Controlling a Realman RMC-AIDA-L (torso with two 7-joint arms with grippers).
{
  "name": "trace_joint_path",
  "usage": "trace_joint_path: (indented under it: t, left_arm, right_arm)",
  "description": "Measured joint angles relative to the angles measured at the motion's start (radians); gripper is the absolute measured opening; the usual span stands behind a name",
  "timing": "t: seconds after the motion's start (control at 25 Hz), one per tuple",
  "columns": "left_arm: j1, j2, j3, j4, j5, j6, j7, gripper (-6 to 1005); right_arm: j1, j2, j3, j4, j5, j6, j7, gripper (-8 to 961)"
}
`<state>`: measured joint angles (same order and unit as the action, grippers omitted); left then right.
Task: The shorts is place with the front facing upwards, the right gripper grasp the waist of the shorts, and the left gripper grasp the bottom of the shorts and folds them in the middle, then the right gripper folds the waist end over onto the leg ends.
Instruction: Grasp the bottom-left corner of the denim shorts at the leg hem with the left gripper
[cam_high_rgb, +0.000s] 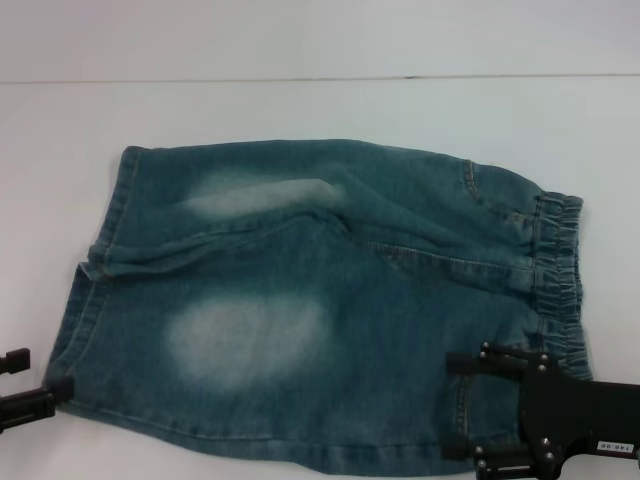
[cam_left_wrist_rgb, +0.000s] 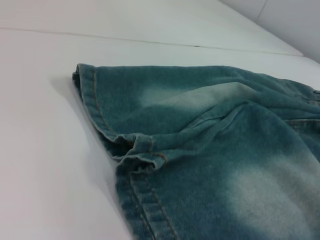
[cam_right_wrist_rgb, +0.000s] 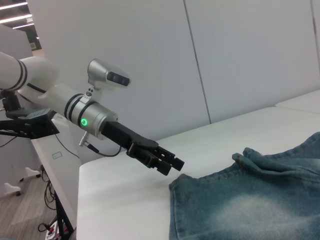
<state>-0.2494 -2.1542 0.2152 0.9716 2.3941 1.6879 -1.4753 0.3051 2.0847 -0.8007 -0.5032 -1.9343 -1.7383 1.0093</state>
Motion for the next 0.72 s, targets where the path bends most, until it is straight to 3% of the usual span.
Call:
trace_joint_path:
  t: [0.72]
  left_arm:
    - [-0.006, -0.007, 0.073, 0.004, 0.017, -0.029, -0.040, 875]
  right_arm:
    - [-0.007, 0.002, 0.004, -0.009, 0.000, -0.004, 0.000, 942]
